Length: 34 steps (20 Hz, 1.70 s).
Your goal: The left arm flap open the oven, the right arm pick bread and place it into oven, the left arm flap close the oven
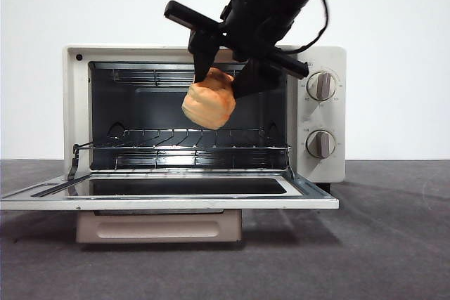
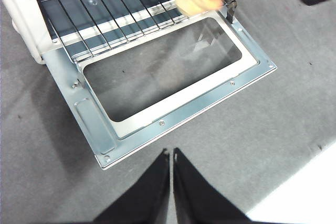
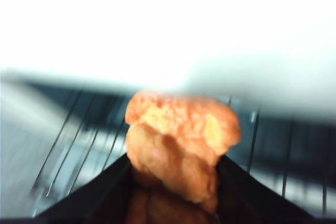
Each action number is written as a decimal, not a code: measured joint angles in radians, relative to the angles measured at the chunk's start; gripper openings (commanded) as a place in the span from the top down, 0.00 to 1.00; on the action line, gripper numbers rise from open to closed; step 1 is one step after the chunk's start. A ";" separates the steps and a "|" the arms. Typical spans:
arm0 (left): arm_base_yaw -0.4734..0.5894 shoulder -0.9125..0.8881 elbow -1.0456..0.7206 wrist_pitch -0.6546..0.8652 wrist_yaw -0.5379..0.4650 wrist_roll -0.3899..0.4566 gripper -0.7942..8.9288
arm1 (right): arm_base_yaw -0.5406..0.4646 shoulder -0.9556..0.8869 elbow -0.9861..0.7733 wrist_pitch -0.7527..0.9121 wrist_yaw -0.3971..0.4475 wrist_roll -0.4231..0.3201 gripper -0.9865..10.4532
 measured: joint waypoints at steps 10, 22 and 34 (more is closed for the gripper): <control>0.000 -0.010 0.000 -0.019 0.000 0.000 0.90 | -0.004 0.072 0.000 0.038 0.099 0.025 0.66; 0.000 -0.015 0.000 -0.032 0.000 0.000 0.90 | -0.005 0.072 0.000 0.038 0.110 0.025 0.53; 0.000 -0.015 0.000 -0.036 0.000 0.000 0.90 | 0.003 -0.073 0.000 -0.060 0.089 0.021 0.53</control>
